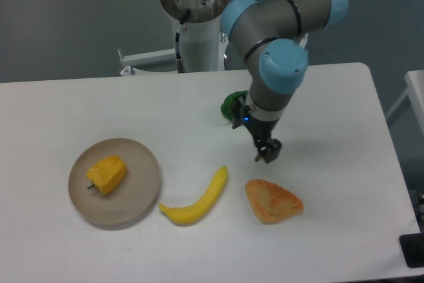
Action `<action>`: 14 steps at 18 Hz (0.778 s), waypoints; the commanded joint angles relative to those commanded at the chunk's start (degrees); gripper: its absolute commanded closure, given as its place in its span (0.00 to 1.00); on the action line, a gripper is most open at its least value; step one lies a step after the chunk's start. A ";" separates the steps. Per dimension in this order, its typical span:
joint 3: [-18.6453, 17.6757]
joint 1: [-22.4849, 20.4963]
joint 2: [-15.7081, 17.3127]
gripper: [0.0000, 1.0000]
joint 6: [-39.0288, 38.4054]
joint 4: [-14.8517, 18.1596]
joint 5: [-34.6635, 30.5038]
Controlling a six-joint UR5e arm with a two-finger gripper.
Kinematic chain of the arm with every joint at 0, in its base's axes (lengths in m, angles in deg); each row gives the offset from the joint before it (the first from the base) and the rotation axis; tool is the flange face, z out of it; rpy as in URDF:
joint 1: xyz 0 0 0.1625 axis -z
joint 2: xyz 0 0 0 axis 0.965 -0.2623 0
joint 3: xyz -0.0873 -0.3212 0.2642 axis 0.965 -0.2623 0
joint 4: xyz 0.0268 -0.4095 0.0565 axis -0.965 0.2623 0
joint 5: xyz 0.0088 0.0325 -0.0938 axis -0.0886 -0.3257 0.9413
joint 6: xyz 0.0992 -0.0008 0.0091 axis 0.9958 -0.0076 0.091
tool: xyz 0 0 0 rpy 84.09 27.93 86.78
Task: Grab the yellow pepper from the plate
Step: 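Move the gripper over the plate and lower onto the yellow pepper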
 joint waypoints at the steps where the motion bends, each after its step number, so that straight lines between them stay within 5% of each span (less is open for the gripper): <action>1: -0.44 1.41 0.01 0.00 -3.69 -0.17 -0.09; 6: -0.45 7.39 -0.17 0.00 -13.91 -2.11 -0.62; 14: -0.54 16.18 -4.03 0.00 -35.10 -11.42 -0.88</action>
